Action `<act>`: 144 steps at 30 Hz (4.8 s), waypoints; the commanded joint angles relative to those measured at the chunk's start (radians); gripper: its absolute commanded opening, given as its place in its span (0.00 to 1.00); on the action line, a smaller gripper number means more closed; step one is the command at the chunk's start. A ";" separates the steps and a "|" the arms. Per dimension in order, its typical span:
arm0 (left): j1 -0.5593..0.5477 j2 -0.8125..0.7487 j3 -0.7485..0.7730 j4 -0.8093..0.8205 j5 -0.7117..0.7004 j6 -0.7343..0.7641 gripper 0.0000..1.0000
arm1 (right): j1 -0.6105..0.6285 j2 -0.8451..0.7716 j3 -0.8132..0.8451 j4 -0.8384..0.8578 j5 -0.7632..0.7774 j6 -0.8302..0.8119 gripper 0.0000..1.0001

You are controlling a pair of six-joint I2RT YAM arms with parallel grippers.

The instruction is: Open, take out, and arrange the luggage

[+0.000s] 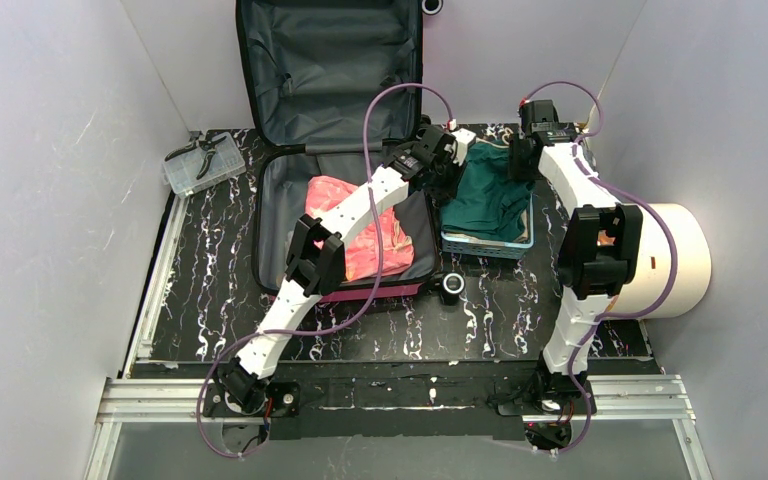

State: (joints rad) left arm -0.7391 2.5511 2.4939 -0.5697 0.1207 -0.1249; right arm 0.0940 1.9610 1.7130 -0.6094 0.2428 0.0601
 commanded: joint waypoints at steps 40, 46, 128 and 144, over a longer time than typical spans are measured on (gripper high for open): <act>0.306 -0.638 -0.575 -0.211 0.060 0.079 0.80 | 0.259 -0.172 -0.055 0.047 0.175 0.043 0.55; 0.442 -0.726 -0.812 -0.170 0.082 0.047 0.90 | 0.463 -0.215 -0.098 0.226 -0.078 0.188 0.75; 0.459 -0.690 -0.439 -0.347 0.285 0.115 0.00 | 0.468 -0.070 0.296 0.150 -0.268 0.292 0.01; 0.119 -0.431 0.066 -0.296 0.284 0.011 0.00 | 0.142 -0.395 0.144 0.046 -0.120 0.179 0.01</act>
State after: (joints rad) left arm -0.5423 2.0235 2.4554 -0.8757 0.3923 -0.0799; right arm 0.3717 1.6680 1.9366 -0.5529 0.0532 0.2817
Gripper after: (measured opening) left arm 0.044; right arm 0.087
